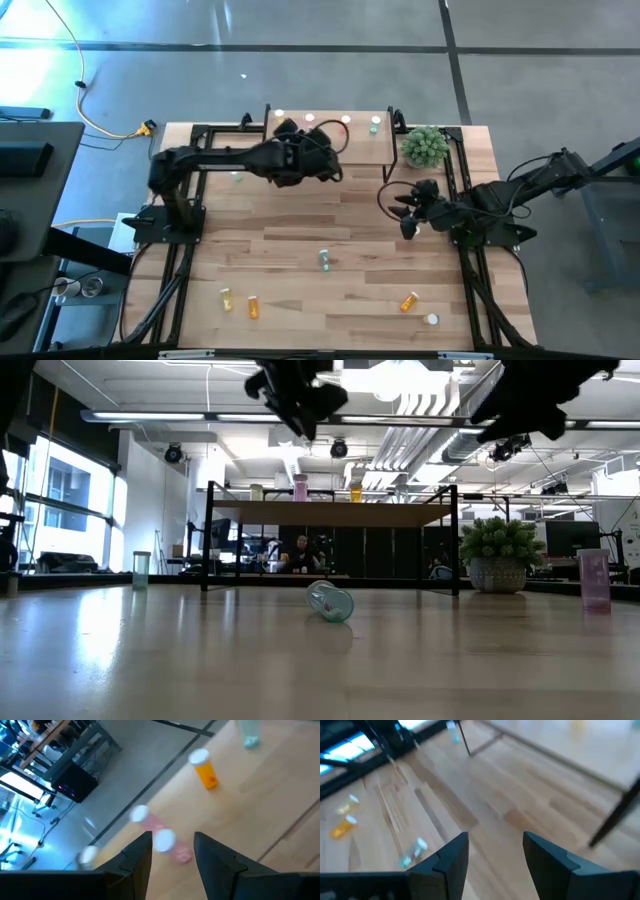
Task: Pick and place medicine bottles onto shelf by color
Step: Put the right orange pill bottle on the shelf aligned with the other orange pill bottle
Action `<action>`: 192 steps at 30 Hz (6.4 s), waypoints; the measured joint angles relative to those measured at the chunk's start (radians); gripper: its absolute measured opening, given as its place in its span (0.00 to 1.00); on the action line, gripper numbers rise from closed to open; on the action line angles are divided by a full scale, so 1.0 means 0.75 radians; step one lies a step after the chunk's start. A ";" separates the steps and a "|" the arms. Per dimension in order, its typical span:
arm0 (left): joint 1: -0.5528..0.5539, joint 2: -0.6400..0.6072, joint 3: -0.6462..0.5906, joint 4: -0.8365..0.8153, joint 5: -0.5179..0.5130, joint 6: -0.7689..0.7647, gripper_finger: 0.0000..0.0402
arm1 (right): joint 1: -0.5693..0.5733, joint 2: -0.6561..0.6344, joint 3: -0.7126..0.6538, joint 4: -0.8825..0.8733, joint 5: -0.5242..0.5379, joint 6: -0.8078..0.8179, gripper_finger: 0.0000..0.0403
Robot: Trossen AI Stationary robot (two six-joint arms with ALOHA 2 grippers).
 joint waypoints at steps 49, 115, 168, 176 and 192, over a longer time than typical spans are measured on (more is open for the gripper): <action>-0.175 -0.976 -1.181 0.695 0.572 -0.100 0.34 | 0.156 0.057 0.000 0.027 -0.666 0.598 0.44; -0.175 -0.975 -1.181 0.692 0.589 -0.104 0.34 | 0.586 0.770 -0.001 0.246 -0.940 -0.337 0.44; -0.172 -0.974 -1.181 0.692 0.713 -0.204 0.34 | 0.511 0.940 0.055 0.277 -0.871 -0.367 0.20; -0.171 -0.974 -1.181 0.692 0.900 -0.215 0.34 | 0.441 0.940 0.167 0.269 -0.678 -0.465 0.20; -0.171 -0.974 -1.181 0.692 1.259 -0.511 0.34 | 0.259 0.939 0.490 0.269 -0.442 -1.198 0.20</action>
